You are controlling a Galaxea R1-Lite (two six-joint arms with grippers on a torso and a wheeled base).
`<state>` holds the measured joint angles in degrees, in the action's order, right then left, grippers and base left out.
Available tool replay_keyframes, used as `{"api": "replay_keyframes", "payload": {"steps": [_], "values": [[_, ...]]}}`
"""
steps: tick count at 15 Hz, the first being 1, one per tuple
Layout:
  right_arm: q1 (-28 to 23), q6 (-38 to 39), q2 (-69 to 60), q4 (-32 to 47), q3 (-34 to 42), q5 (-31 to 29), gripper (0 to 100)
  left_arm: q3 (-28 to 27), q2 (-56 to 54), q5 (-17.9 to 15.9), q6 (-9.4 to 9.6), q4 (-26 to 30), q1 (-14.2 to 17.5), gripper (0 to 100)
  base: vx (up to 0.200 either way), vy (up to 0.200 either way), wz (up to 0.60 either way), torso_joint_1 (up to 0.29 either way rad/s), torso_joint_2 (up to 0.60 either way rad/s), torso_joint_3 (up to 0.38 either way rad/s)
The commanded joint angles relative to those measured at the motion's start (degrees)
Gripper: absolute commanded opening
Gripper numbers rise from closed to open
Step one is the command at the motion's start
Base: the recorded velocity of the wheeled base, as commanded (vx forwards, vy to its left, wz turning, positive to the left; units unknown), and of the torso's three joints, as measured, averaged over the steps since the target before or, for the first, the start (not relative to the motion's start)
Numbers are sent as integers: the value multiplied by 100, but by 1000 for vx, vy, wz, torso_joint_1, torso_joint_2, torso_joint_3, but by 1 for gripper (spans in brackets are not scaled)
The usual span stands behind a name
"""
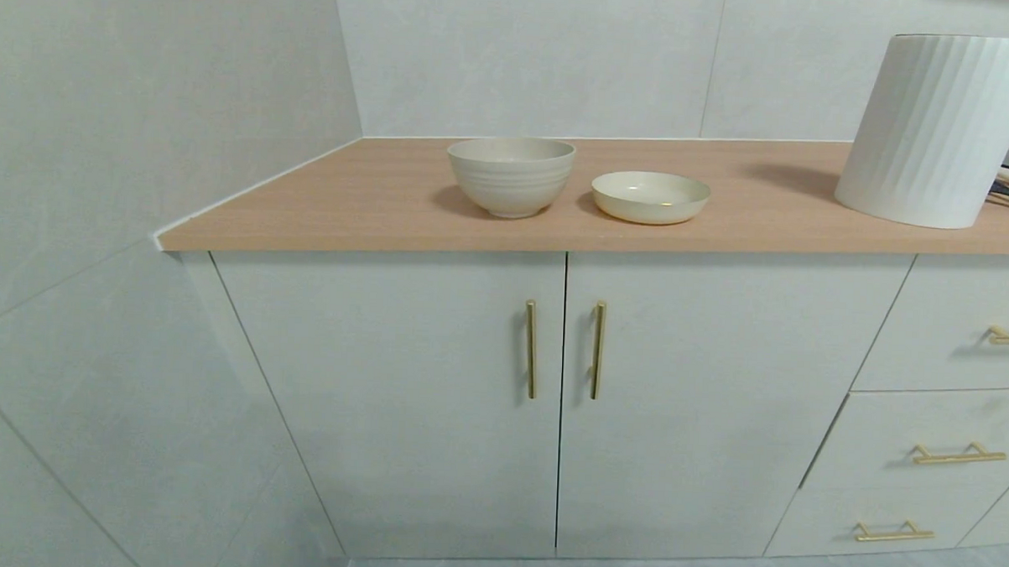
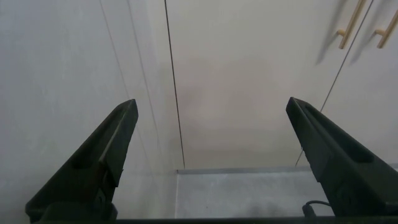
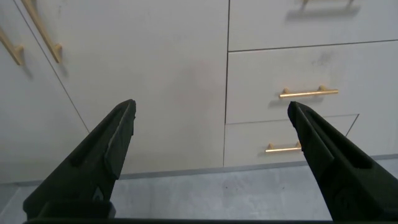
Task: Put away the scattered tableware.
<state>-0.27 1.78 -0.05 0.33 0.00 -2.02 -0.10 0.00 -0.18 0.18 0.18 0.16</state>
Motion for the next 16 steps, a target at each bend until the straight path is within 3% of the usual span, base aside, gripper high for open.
{"api": "replay_keyframes", "payload": {"steps": [1, 4, 16], "values": [[0, -2, 5, 11, 0, 0, 100, 1, 9, 1, -1, -1, 2, 100, 0, 0, 0, 0, 0, 0], [0, -11, 5, 11, 0, 0, 100, 1, 9, 1, -1, -1, 2, 100, 0, 0, 400, 3, 3, 2], [0, -160, 5, 11, -9, 9, 100, 1, 9, 1, -1, -1, 2, 100, 0, 0, 0, 0, 0, 0]]}}
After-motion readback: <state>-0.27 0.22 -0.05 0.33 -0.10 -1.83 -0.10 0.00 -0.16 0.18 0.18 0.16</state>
